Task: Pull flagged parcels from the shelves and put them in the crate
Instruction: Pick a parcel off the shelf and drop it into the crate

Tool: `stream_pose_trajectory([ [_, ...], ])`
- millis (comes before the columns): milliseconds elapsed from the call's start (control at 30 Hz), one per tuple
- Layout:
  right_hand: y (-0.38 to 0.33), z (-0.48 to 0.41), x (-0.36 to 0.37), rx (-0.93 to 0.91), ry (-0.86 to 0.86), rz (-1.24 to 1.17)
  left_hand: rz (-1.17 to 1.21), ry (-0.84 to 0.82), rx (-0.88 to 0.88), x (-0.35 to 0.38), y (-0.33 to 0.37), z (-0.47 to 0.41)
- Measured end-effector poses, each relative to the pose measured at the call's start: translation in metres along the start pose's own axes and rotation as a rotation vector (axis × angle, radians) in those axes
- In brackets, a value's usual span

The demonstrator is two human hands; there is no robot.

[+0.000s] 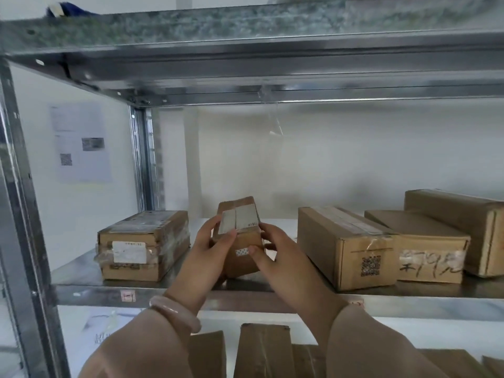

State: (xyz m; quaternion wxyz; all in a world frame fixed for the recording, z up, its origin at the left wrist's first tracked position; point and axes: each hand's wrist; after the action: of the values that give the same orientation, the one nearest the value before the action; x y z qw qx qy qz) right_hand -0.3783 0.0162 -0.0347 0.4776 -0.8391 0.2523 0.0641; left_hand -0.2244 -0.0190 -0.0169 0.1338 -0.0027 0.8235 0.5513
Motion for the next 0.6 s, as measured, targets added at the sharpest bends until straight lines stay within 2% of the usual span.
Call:
stream_pose_trajectory([
  [133, -0.001, 0.001, 0.002, -0.079, 0.024, 0.068, 0.041, 0.079, -0.022, -0.005, -0.001, -0.006],
  [233, -0.003, -0.002, 0.006, -0.127, -0.006, 0.099, -0.112, 0.176, 0.039, -0.016, 0.001, -0.013],
  [333, -0.008, -0.007, 0.011, -0.185, -0.024, 0.119, -0.266, 0.134, 0.09, -0.024, 0.005, -0.009],
  [467, -0.011, -0.007, 0.017, -0.219, -0.046, 0.091, -0.521, 0.131, 0.05, -0.03, -0.009, -0.008],
  [600, -0.011, -0.002, 0.013, -0.255, -0.061, 0.156, -0.551, 0.195, -0.008, -0.033, -0.017, -0.01],
])
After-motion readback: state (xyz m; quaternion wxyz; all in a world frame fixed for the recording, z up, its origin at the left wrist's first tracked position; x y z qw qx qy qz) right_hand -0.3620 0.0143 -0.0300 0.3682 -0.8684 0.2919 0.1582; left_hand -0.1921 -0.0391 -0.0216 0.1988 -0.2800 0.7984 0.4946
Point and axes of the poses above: each hand's wrist, its own z-axis away from the middle knuckle, its own x-axis out of the palm, y = z × x, and after that the axes turned 13 degrees about -z, right-handed
